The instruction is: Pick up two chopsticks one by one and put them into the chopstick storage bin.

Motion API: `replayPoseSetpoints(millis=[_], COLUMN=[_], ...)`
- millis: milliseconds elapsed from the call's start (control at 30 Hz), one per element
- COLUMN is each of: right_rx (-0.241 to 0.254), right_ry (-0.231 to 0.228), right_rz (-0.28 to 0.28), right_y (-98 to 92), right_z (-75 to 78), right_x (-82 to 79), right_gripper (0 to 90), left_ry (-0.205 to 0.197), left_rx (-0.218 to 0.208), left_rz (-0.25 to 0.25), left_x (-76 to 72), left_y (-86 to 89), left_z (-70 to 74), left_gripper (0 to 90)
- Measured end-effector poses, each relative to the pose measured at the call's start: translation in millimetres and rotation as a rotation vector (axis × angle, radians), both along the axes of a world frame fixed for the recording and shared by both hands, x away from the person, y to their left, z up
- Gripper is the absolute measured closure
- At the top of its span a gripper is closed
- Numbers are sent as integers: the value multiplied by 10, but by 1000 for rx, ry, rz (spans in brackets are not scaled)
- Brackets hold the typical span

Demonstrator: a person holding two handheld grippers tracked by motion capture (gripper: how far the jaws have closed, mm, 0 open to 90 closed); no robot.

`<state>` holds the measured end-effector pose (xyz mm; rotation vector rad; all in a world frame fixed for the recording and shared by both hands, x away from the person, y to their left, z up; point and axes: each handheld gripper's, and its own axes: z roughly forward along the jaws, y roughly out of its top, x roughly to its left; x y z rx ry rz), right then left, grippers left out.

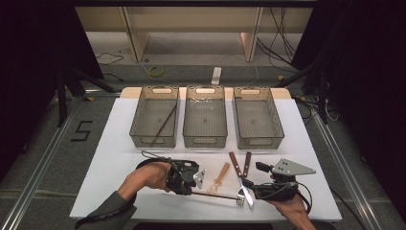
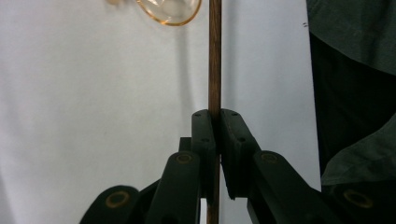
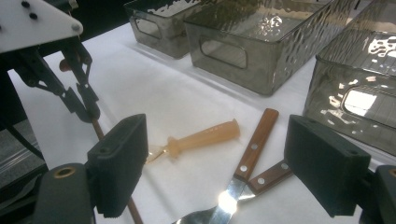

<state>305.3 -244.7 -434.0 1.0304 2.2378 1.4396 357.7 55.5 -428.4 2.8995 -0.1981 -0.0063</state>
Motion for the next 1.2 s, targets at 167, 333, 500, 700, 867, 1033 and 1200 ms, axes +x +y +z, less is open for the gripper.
replayPoseSetpoints(millis=[167, 333, 500, 700, 867, 1033, 1200], right_rx=[5, 4, 7, 5, 3, -2, -1], right_ry=[-4, -5, -5, -4, -1, 2, 1], right_rz=[-8, -9, -11, -8, -7, -5, -6], right_y=[-17, -13, -18, -17, -11, -5, -6], right_z=[5, 5, 6, 6, 0, -4, -4], right_x=[5, 3, 5, 4, 5, 7, 7], right_gripper=[224, 224, 224, 224, 224, 223, 223], left_ry=[-12, -20, -25, -49, -71, -78, -87], left_rx=[-26, -59, -87, -184, -250, -301, -351], left_rz=[40, 115, 246, 449, 590, 705, 789], left_x=[63, 139, 270, 418, 530, 634, 706], left_y=[81, 176, 277, 426, 600, 801, 977], left_z=[76, 138, 193, 338, 467, 535, 608], left_gripper=[839, 839, 839, 839, 839, 839, 839])
